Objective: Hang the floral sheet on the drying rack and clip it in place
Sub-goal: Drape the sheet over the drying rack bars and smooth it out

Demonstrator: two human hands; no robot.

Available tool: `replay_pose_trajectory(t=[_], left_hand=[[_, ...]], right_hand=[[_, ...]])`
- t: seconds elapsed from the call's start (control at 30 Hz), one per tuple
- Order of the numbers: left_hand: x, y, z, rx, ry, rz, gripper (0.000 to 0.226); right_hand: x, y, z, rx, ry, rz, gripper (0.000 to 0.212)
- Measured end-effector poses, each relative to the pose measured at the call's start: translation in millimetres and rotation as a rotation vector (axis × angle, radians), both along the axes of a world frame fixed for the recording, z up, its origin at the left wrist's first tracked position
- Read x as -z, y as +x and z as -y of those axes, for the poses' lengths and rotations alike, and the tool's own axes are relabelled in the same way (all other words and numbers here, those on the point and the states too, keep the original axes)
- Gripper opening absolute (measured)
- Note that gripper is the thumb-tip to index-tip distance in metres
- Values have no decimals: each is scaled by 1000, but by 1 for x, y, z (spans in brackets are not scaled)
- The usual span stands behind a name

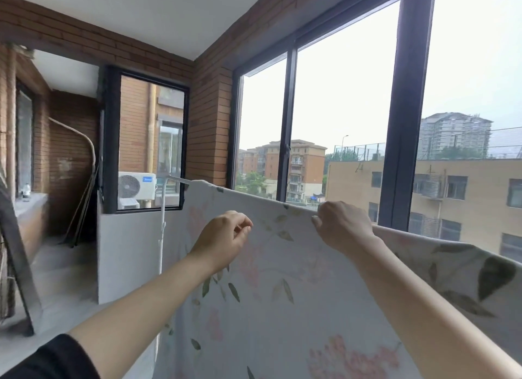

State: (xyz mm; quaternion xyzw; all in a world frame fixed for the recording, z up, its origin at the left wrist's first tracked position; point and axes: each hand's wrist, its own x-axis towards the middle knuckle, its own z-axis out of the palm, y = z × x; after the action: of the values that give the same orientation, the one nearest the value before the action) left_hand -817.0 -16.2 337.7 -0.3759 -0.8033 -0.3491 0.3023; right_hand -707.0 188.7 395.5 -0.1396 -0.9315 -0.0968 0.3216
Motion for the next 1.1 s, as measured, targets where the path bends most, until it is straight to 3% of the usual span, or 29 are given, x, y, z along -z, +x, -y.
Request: replay_pose_trajectory(t=[0.5, 1.1], left_hand=[[6, -195, 48, 177, -1, 15, 14], [-3, -395, 54, 88, 63, -11, 21]], right_hand=[[8, -158, 51, 141, -33, -118, 27], [3, -368, 101, -68, 24, -92, 20]])
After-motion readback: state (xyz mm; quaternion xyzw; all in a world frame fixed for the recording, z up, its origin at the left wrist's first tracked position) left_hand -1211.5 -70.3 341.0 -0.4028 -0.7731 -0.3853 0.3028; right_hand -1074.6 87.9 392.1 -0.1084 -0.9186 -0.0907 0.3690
